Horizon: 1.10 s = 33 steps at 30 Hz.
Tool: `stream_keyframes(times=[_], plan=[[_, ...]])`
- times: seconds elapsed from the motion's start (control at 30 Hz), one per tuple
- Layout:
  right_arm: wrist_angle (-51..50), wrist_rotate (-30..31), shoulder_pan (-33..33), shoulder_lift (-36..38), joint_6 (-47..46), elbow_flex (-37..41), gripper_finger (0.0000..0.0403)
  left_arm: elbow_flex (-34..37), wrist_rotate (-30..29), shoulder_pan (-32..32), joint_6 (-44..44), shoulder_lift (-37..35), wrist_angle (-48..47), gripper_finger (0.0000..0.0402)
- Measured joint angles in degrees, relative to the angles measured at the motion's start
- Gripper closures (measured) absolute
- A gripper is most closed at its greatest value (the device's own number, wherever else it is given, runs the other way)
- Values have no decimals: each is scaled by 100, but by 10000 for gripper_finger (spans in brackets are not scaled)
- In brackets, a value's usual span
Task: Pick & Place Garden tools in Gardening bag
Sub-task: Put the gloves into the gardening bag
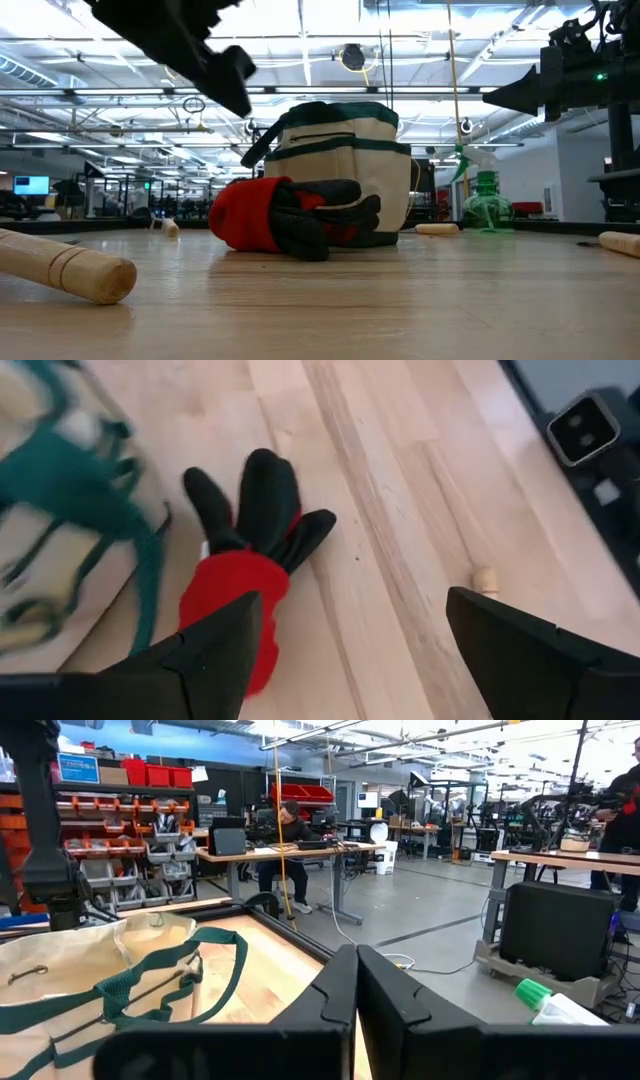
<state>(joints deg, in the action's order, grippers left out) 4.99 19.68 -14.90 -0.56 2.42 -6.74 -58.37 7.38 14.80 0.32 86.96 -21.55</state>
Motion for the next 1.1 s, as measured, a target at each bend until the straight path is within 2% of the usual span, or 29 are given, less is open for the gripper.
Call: stream_keyframes(times=[0.2,0.33,0.5,0.73,0.9,1.1], plan=[[-2,-2,0,0,0,0,403,-312,-15,1,338,685,-8,78],[-1,-2,0,0,0,0,403,-356,-399,1,441,970,20,78],[-2,-4,0,0,0,0,403,-356,-968,-45,452,1137,59,78],[-2,-4,0,2,0,2,403,-356,-1339,-198,462,1137,-111,78],[-4,-4,0,0,1,0,403,-357,-1196,-298,604,1279,-371,78],[-6,-6,0,2,-11,0,403,-361,-1144,-295,549,1808,-404,78]])
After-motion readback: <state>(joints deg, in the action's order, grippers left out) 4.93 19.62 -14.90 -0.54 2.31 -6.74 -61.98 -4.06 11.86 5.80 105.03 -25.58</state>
